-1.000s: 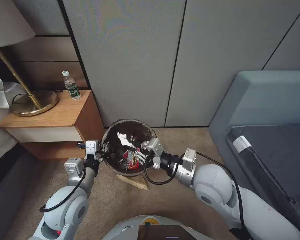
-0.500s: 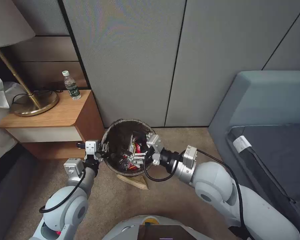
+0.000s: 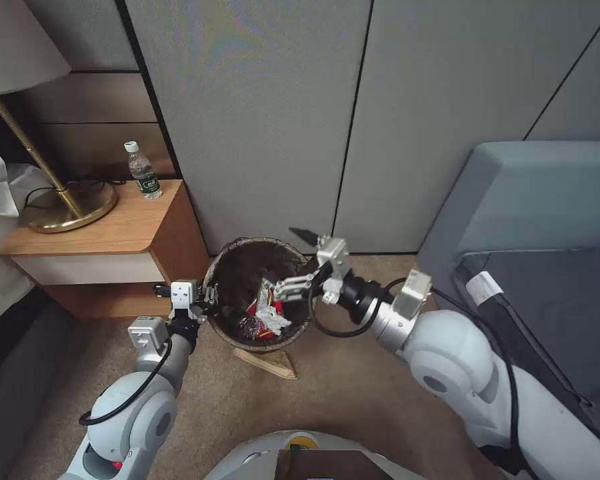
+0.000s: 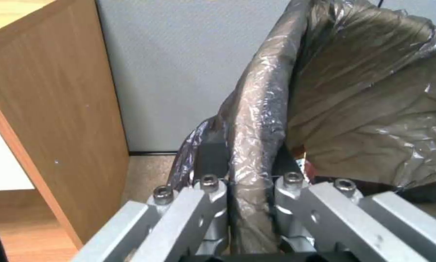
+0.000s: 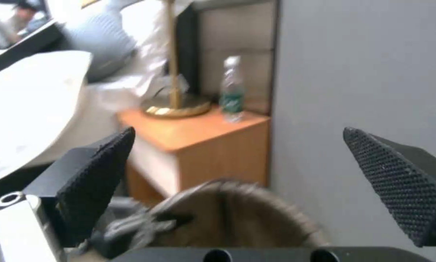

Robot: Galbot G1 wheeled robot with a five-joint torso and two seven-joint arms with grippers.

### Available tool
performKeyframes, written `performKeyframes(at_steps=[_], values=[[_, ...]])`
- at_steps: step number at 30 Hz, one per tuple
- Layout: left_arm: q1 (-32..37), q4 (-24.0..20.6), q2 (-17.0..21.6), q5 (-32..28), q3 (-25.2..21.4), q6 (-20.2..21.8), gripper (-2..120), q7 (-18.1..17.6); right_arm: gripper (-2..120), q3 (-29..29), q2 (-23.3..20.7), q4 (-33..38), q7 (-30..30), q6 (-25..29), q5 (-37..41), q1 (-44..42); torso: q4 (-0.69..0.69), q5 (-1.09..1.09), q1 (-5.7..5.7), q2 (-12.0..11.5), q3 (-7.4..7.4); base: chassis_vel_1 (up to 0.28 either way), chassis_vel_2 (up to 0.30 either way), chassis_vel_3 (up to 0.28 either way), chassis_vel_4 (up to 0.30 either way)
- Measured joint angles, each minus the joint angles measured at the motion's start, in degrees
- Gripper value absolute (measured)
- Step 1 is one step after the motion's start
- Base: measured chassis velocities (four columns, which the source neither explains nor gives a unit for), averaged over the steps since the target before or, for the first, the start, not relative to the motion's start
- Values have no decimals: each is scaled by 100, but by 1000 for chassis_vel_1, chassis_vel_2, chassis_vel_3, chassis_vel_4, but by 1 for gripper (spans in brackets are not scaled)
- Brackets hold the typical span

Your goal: Pick up the trash bin, then pick up the garbage from the floor and place it into the trash bin.

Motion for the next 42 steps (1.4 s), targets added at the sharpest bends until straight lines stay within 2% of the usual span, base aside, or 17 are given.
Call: performKeyframes(at_steps=[6,10,13,16,19,21,23,24,25,27,28,29,32,34,36,39,42], values=[[15,-17,-2,-4,-13,-5,7,16,100,523,29,-5,382,193,2,-257,0,0,0,0,0,0,0,0,0],[17,-28,0,-8,-33,-9,7,15,100,1213,160,-53,657,246,-36,-711,-1,1,0,0,0,0,0,0,0],[13,-40,3,-18,-34,-9,7,12,100,1501,236,-79,789,313,-50,-892,0,0,0,0,0,0,0,0,0],[10,-43,9,-30,-43,-11,7,3,100,1786,352,-112,810,376,-149,-1111,0,1,0,0,0,0,0,0,0],[14,-44,15,-41,-50,-22,7,-14,100,2245,644,-154,668,556,-530,-1692,0,0,0,0,0,0,0,0,0],[14,-44,15,-43,-50,-23,7,-17,100,2311,699,-157,632,591,-597,-1808,-1,1,0,0,0,0,0,0,0],[10,-44,8,-50,-46,-26,7,-21,100,2470,938,-168,569,761,-961,-2180,-1,0,0,0,0,0,0,0,0],[4,-44,3,-51,-44,-28,7,-25,100,2557,1124,-221,512,1021,-1339,-2447,-3,0,0,0,-1,0,0,0,0],[4,-44,3,-51,-44,-28,7,-25,100,2557,1124,-221,512,1021,-1339,-2447,-3,0,0,0,-1,0,0,0,0],[-7,-44,-1,-52,-42,-30,7,-26,100,2684,1367,-291,429,1321,-1834,-2722,4,-2,0,0,0,0,0,0,0],[-14,-44,-1,-52,-43,-32,7,-26,100,2760,1547,-333,359,1472,-2101,-2903,-1,0,0,0,0,0,0,0,0],[-19,-42,-1,-52,-46,-33,7,-26,100,2835,1733,-371,284,1664,-2375,-3100,-1,1,0,0,0,0,0,0,0],[-20,-41,-2,-52,-51,-34,7,-25,100,2901,1982,-410,223,1945,-2704,-3380,-2,-2,0,0,0,0,0,0,0],[-18,-39,-22,-47,-62,-35,7,-25,100,2917,2390,-423,201,2293,-3070,-3724,0,0,0,0,0,0,0,0,0],[-17,-37,-29,-45,-63,-35,7,-26,100,2914,2472,-424,202,2360,-3137,-3777,-1,-1,0,0,0,0,0,0,0],[-6,12,-59,66,-63,-70,7,-21,100,2865,2897,-424,199,2610,-3504,-3974,0,-1,0,0,0,0,0,0,0],[0,34,-59,139,-69,-101,7,3,100,2860,3037,-424,202,2634,-3575,-3992,0,-1,0,0,0,0,0,0,0]])
